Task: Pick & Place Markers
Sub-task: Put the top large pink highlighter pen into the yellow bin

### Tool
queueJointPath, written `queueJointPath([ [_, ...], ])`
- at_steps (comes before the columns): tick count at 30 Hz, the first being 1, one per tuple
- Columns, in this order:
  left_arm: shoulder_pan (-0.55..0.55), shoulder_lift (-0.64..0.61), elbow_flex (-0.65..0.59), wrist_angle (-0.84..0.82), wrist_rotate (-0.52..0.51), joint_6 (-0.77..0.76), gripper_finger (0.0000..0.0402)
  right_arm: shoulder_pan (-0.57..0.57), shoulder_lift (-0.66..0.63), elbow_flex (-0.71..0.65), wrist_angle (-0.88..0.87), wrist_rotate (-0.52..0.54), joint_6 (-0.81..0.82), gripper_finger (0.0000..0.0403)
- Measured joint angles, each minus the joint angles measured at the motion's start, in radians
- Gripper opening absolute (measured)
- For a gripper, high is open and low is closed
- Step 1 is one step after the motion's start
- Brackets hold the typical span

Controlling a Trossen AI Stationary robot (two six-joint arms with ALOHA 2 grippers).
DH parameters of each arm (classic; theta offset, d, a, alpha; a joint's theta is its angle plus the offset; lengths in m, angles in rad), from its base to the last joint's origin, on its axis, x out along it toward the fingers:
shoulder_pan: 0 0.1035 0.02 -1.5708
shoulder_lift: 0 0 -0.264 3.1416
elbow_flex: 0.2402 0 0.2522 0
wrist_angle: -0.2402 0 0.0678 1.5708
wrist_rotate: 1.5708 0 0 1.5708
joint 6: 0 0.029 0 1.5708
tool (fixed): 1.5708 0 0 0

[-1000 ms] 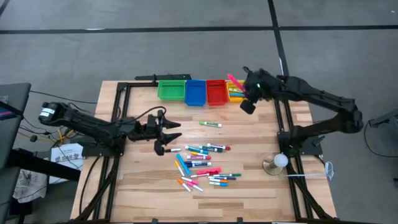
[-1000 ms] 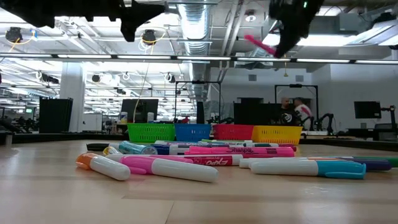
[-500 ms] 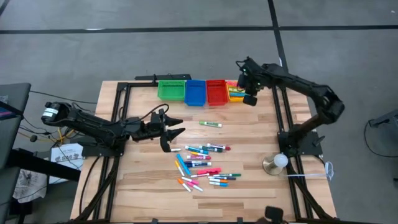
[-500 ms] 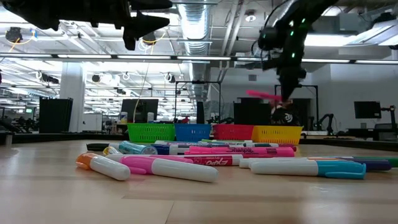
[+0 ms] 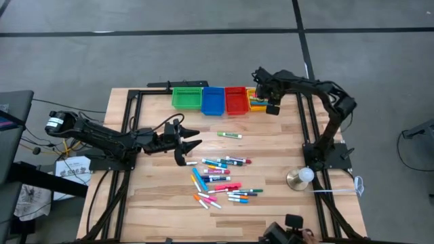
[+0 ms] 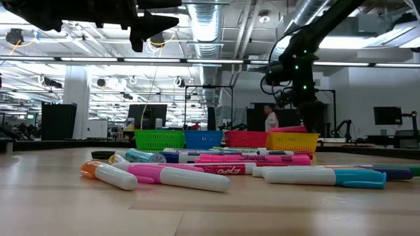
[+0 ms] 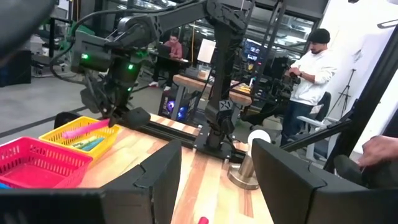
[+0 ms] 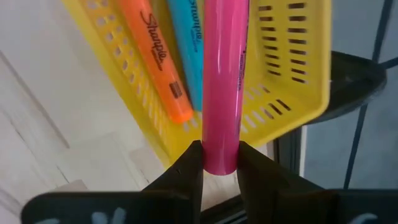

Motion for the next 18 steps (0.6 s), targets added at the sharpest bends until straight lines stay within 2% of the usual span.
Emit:
queueJointPath([
  [11,0.000,0.000,0.000,0.000,0.000,0.000,0.0195,0.013,0.007,0.000,0.012,0.002,-0.004,0.0078],
  [14,0.000,0.000,0.000,0.000,0.000,-0.033,0.0195,0.013,0.007,0.000,0.016,0.001,0.003,0.0100],
  [18,0.000,0.000,0.000,0.000,0.000,-0.051,0.0195,0.014,0.007,0.000,0.013,0.002,0.014,0.0150],
])
